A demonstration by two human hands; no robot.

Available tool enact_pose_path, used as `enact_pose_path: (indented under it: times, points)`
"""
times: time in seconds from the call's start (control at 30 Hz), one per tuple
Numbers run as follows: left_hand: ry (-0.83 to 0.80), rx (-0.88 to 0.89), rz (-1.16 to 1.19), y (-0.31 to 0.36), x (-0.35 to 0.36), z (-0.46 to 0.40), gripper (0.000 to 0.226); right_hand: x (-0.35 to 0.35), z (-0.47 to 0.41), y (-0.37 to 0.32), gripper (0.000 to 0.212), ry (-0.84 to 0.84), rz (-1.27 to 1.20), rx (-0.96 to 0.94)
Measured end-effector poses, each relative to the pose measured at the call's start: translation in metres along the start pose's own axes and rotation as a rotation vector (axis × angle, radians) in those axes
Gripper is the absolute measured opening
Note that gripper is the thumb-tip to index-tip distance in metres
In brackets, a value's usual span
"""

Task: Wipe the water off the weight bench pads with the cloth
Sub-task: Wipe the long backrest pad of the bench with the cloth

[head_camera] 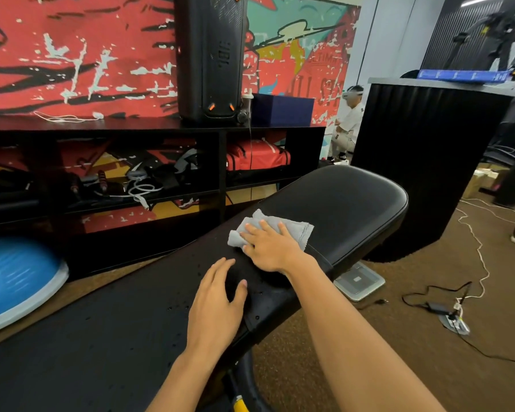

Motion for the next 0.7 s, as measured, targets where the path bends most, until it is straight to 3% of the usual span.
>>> enact_pose_path:
  times: [0.13, 0.27, 0.4, 0.53, 0.63, 0.7]
  points:
    - [0.112, 0.066, 0.053, 0.016, -0.013, -0.010, 0.042, 0.001, 0.022, 0.004, 0.054, 0.001, -0.041, -0.035]
    - [0.097, 0.130, 0.109, 0.042, -0.011, -0.024, 0.041, -0.008, 0.044, 0.014, 0.044, 0.048, -0.313, -0.011]
    - [-0.017, 0.148, 0.132, 0.066, 0.011, -0.028, 0.043, -0.022, 0.074, 0.042, 0.034, 0.181, -0.608, 0.103]
    - [-0.223, 0.139, 0.062, 0.084, 0.049, -0.024, 0.051, -0.034, 0.108, 0.083, 0.037, 0.492, -0.792, 0.252]
    - [-0.384, 0.100, -0.172, 0.085, 0.076, -0.024, 0.066, -0.042, 0.131, 0.112, 0.034, 0.696, -0.710, 0.301]
    - [-0.428, 0.100, -0.275, 0.086, 0.086, -0.028, 0.069, -0.038, 0.133, 0.129, 0.037, 0.733, -0.583, 0.346]
Point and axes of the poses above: each hand's wrist, its own z-axis away from the middle knuckle, its own x-axis out of the palm, y = z × x, the point moved 6 cm from there along -z, towards the middle knuckle, and after that the axes turned 11 degrees about x, right-handed, at the moved point
